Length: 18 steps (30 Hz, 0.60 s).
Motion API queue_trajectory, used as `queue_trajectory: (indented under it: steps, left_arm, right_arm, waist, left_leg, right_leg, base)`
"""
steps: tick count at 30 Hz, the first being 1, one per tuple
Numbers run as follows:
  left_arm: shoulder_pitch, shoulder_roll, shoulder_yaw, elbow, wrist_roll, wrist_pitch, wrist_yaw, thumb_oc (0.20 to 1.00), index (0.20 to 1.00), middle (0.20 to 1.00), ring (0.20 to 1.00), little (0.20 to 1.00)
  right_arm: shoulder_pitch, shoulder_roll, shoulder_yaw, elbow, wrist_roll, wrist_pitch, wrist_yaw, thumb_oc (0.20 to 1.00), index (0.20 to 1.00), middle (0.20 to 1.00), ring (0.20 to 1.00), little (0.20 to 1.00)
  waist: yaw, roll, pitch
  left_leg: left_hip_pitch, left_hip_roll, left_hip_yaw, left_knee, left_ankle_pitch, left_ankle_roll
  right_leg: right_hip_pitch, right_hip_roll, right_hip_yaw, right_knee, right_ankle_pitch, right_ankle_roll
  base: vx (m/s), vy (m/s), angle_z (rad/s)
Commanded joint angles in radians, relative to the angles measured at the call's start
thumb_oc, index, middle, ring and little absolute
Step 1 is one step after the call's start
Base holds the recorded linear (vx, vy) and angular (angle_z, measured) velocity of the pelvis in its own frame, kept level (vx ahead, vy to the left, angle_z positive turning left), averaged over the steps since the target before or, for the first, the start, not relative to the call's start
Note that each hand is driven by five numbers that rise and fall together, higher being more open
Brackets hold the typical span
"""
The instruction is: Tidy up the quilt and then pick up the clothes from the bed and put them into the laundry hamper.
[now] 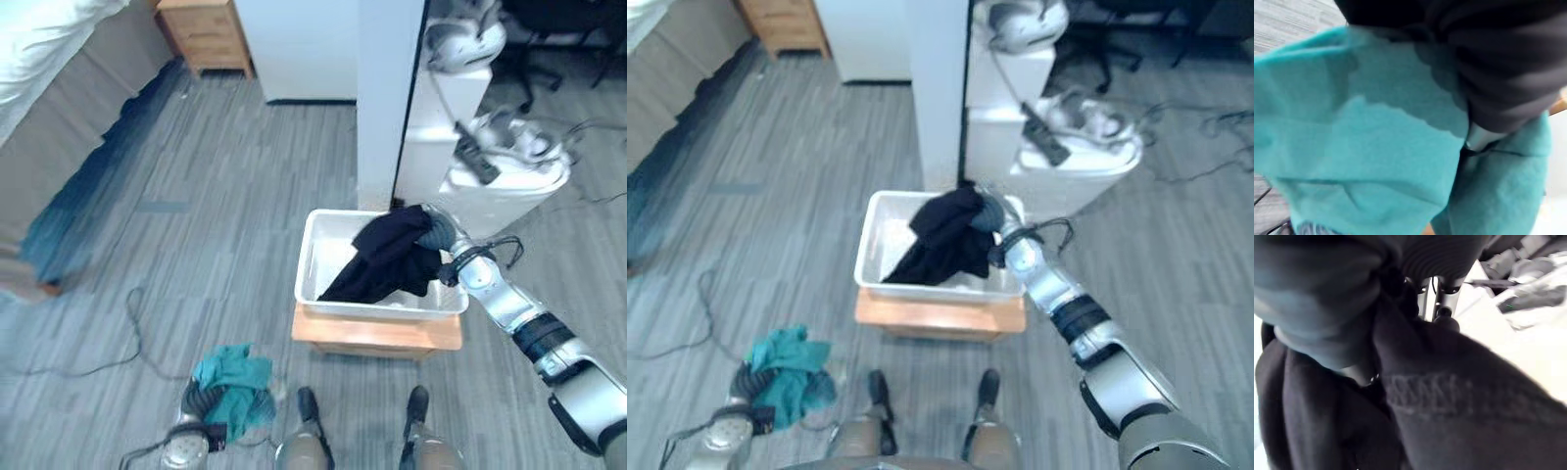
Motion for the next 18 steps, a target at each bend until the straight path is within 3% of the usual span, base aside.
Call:
queue_trajectory:
  steps: [1, 2, 4, 6, 7, 11, 18]
  left_arm:
    - [-0.083, 0.111, 0.003, -0.08, -0.051, -0.097, -0.002, 0.2, 0.2, 0.2, 0.2, 0.2]
    - [-0.087, 0.124, 0.009, -0.1, -0.044, -0.1, -0.005, 0.2, 0.2, 0.2, 0.2, 0.2]
    - [-0.103, 0.14, 0.037, -0.172, -0.014, -0.107, -0.011, 0.2, 0.2, 0.2, 0.2, 0.2]
    - [-0.108, 0.142, 0.043, -0.197, 0.002, -0.108, -0.011, 0.2, 0.2, 0.2, 0.2, 0.2]
    - [-0.112, 0.141, 0.052, -0.228, 0.017, -0.111, -0.011, 0.2, 0.2, 0.2, 0.2, 0.2]
    - [-0.145, 0.131, 0.071, -0.304, 0.035, -0.125, -0.016, 0.2, 0.2, 0.2, 0.2, 0.2]
    - [-0.217, 0.097, 0.061, -0.337, 0.077, -0.108, 0.018, 0.2, 0.2, 0.2, 0.2, 0.2]
  right_arm:
    - [-0.14, -0.027, -0.004, -0.023, -0.056, -0.046, -0.051, 0.25, 0.25, 0.25, 0.25, 0.25]
    - [-0.129, -0.034, 0.002, -0.023, -0.075, -0.044, -0.043, 1.0, 1.0, 1.0, 1.0, 1.0]
    - [-0.032, -0.08, -0.004, -0.118, -0.186, -0.049, -0.035, 1.0, 1.0, 1.0, 1.0, 1.0]
    - [0.029, -0.097, -0.023, -0.165, -0.221, -0.054, -0.031, 1.0, 1.0, 1.0, 1.0, 1.0]
    - [0.084, -0.124, -0.043, -0.22, -0.26, -0.062, -0.028, 1.0, 1.0, 1.0, 1.0, 1.0]
    - [0.288, -0.197, -0.134, -0.334, -0.37, -0.081, -0.024, 1.0, 1.0, 1.0, 1.0, 1.0]
    - [0.583, -0.154, -0.276, -0.43, -0.409, -0.082, -0.003, 1.0, 1.0, 1.0, 1.0, 1.0]
  waist:
    - [0.009, -0.002, 0.044]
    - [0.007, -0.001, 0.042]
    - [-0.009, 0.002, 0.037]
    - [-0.016, 0.0, 0.027]
    - [-0.026, -0.003, 0.025]
    - [-0.063, -0.025, -0.006]
    - [-0.152, -0.034, -0.035]
  left_leg:
    - [0.037, 0.061, 0.022, 0.0, -0.031, -0.064]
    - [0.041, 0.062, 0.022, 0.0, -0.031, -0.065]
    - [0.051, 0.067, 0.032, 0.0, -0.018, -0.057]
    - [0.069, 0.064, 0.019, 0.0, -0.042, -0.066]
    - [0.07, 0.065, 0.032, 0.0, -0.026, -0.055]
    - [0.121, 0.061, 0.036, 0.0, -0.044, -0.051]
    - [0.198, 0.059, 0.076, 0.0, -0.074, -0.049]
  right_leg:
    - [0.072, -0.054, 0.007, 0.003, -0.168, 0.069]
    - [0.077, -0.053, 0.008, 0.003, -0.171, 0.069]
    - [0.087, -0.047, 0.005, 0.003, -0.166, 0.061]
    - [0.107, -0.049, 0.014, 0.003, -0.187, 0.068]
    - [0.107, -0.045, 0.009, 0.003, -0.172, 0.06]
    - [0.152, -0.041, 0.01, 0.003, -0.183, 0.06]
    - [0.18, -0.03, 0.047, 0.003, -0.191, 0.063]
  base:
    - [0.0, -0.012, 0.04]
    - [0.01, -0.018, -0.03]
    - [-0.02, -0.018, -0.03]
    - [0.03, -0.028, -0.01]
    - [-0.01, -0.054, -0.06]
    - [0.06, -0.062, 0.0]
    - [0.06, -0.022, -0.2]
